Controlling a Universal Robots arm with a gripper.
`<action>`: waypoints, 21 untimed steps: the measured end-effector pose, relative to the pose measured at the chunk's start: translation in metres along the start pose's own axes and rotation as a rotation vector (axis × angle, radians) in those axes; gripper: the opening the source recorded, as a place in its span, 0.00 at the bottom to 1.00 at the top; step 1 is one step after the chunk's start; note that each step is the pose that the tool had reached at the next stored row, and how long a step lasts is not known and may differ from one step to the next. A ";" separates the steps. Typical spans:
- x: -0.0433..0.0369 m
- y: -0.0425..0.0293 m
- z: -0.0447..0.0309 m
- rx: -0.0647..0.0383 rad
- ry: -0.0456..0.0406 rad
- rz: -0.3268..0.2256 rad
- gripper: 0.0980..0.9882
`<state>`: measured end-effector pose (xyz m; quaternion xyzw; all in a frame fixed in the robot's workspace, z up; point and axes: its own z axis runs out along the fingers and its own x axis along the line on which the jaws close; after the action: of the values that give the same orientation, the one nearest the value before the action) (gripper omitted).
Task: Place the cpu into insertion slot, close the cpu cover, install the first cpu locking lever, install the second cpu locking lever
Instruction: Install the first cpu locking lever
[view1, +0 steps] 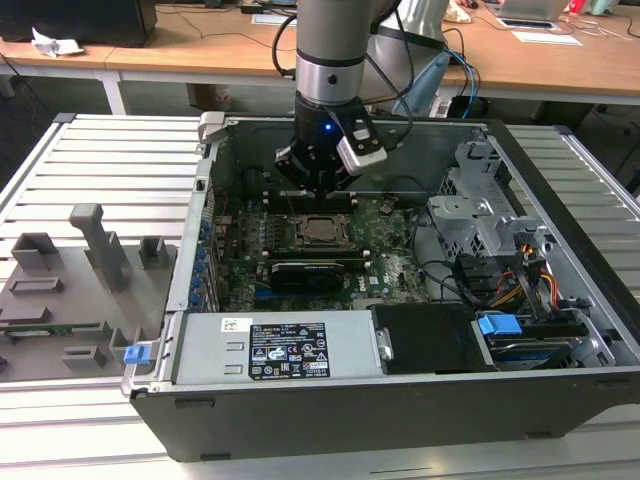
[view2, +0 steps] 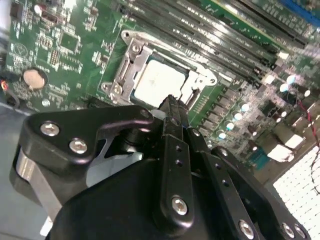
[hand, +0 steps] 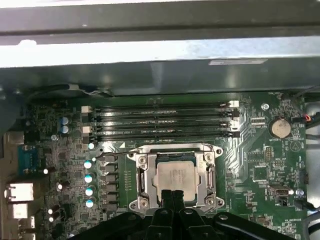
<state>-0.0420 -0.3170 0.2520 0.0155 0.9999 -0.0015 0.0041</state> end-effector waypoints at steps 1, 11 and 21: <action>0.0013 -0.0001 0.0000 0.000 -0.0002 -0.004 0.01; 0.0172 -0.0006 -0.0121 -0.001 -0.0004 -0.004 0.01; 0.0467 0.0012 -0.0123 -0.001 -0.0007 -0.016 0.01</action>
<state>-0.0888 -0.3143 0.2640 0.0076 1.0000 -0.0011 0.0044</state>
